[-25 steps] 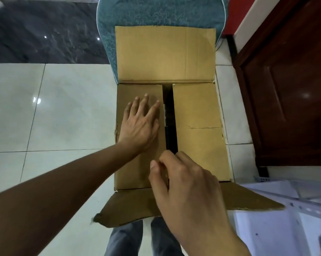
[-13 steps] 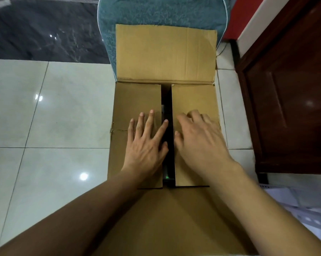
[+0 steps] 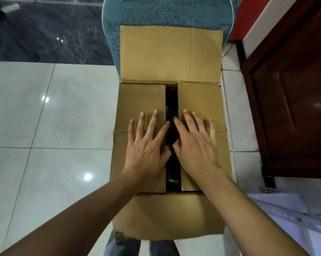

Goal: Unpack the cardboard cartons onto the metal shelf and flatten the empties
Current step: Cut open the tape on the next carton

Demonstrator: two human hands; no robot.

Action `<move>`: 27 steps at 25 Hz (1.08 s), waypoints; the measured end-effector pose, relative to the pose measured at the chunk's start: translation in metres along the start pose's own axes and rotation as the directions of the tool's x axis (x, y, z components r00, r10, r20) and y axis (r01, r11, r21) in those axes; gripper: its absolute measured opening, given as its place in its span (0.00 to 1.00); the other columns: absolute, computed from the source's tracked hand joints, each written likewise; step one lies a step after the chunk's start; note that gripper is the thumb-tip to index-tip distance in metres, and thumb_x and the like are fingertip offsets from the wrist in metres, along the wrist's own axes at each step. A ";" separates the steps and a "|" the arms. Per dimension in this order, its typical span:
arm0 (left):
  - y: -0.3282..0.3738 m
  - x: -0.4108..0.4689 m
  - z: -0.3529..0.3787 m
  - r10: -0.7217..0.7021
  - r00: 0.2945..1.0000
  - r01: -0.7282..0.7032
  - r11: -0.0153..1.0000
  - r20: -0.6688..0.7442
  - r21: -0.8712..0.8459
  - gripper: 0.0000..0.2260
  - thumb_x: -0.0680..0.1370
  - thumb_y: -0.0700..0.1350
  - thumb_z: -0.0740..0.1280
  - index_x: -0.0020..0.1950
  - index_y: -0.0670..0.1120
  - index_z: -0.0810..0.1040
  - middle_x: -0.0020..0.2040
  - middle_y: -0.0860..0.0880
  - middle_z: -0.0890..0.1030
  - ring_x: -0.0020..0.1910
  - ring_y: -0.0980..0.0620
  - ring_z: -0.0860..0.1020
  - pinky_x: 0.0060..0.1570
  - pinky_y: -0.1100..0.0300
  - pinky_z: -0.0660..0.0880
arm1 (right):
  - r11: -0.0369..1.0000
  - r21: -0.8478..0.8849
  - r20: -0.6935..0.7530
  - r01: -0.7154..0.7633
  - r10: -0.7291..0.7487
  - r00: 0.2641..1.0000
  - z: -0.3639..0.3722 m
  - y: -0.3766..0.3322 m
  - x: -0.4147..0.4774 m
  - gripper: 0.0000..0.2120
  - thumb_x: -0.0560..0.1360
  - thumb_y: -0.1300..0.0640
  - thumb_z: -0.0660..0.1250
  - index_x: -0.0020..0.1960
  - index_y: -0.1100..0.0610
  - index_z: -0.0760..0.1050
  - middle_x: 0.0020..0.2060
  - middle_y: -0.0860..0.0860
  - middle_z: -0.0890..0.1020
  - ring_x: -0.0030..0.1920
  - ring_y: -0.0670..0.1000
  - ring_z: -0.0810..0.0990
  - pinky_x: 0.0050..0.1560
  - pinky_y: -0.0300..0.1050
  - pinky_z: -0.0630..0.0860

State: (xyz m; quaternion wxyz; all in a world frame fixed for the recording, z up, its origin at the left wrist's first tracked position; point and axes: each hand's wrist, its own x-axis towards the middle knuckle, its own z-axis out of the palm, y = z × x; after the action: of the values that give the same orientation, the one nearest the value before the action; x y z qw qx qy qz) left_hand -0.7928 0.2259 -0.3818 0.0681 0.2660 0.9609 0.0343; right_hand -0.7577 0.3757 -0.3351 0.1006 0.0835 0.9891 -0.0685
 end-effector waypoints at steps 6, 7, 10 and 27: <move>0.004 -0.020 -0.048 0.027 0.996 -0.021 0.997 -0.079 0.079 0.30 0.83 0.57 0.46 0.83 0.48 0.43 0.82 0.46 0.41 0.80 0.41 0.39 0.77 0.39 0.47 | 0.997 -0.025 -0.188 -0.070 0.064 0.980 -0.040 0.018 -0.032 0.30 0.81 0.54 0.52 0.83 0.54 0.52 0.81 0.50 0.58 0.80 0.50 0.58 0.77 0.65 0.52; 0.002 -0.023 -0.056 0.030 0.996 -0.022 0.996 -0.089 0.088 0.30 0.83 0.55 0.47 0.83 0.46 0.44 0.82 0.45 0.42 0.81 0.40 0.40 0.77 0.39 0.48 | 0.995 -0.029 -0.204 -0.097 0.090 0.975 -0.048 0.024 -0.035 0.31 0.81 0.56 0.54 0.83 0.55 0.52 0.81 0.51 0.58 0.80 0.50 0.59 0.77 0.66 0.52; -0.006 -0.033 -0.083 0.014 0.994 -0.001 0.993 -0.108 0.118 0.30 0.81 0.49 0.53 0.82 0.42 0.49 0.82 0.41 0.47 0.81 0.38 0.45 0.77 0.38 0.53 | 0.978 -0.055 -0.212 -0.200 0.184 0.960 -0.068 0.044 -0.042 0.34 0.79 0.59 0.59 0.83 0.56 0.51 0.81 0.52 0.58 0.80 0.51 0.59 0.76 0.65 0.51; -0.074 -0.054 -0.076 -0.482 0.875 0.473 0.869 0.039 0.145 0.44 0.76 0.60 0.66 0.81 0.39 0.50 0.81 0.35 0.50 0.80 0.35 0.48 0.77 0.39 0.52 | 0.917 0.082 0.069 -0.391 0.386 0.920 -0.009 0.081 -0.047 0.37 0.80 0.46 0.61 0.83 0.56 0.48 0.82 0.54 0.51 0.82 0.53 0.48 0.81 0.52 0.45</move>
State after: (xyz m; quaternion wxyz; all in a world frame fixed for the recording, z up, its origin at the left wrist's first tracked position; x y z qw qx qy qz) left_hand -0.7958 0.1329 -0.3076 0.0926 0.0252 0.9938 -0.0564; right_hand -0.6997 0.4491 -0.3262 0.1336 0.2811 0.9455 -0.0958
